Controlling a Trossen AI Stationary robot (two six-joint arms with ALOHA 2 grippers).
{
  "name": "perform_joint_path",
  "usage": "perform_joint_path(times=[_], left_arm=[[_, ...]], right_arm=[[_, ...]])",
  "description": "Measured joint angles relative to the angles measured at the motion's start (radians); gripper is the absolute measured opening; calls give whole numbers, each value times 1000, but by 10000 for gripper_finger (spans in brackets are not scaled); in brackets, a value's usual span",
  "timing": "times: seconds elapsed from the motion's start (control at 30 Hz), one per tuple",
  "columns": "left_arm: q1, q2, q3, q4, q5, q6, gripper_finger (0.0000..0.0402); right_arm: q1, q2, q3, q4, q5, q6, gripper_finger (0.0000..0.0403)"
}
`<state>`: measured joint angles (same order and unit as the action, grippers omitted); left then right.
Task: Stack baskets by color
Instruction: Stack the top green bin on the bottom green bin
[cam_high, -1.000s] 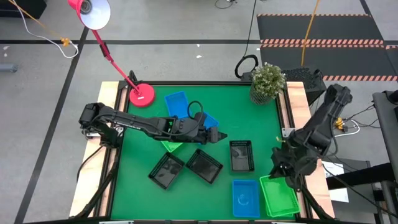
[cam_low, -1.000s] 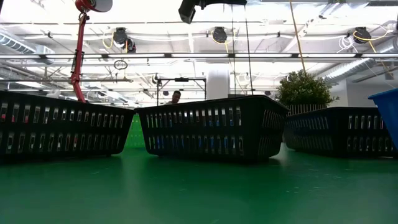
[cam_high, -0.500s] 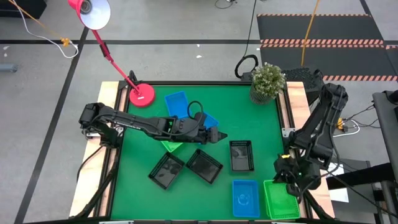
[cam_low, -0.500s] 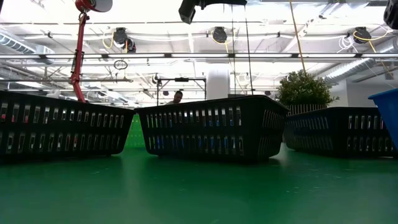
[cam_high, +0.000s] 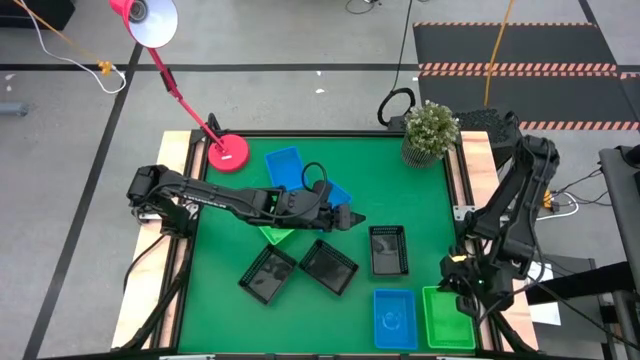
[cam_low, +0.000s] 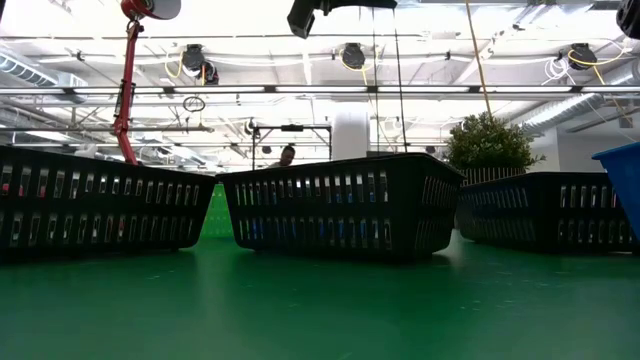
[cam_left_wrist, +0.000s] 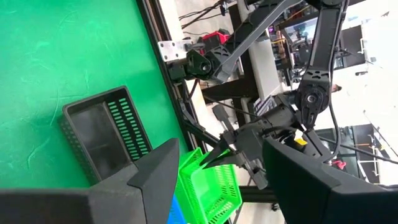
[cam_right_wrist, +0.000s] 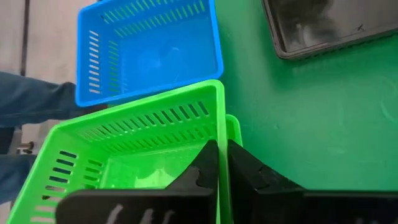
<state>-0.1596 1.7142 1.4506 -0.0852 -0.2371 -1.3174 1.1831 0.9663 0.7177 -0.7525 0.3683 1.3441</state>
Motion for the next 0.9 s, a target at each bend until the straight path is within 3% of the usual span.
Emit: perform_joint_path(times=[0.67,0.9], left_arm=[[0,1,0,0,0,6,232],[0,1,0,0,9,12,232]], right_arm=[[0,52,0,26,-7,5,16],[0,52,0,-9,-55,24,75]])
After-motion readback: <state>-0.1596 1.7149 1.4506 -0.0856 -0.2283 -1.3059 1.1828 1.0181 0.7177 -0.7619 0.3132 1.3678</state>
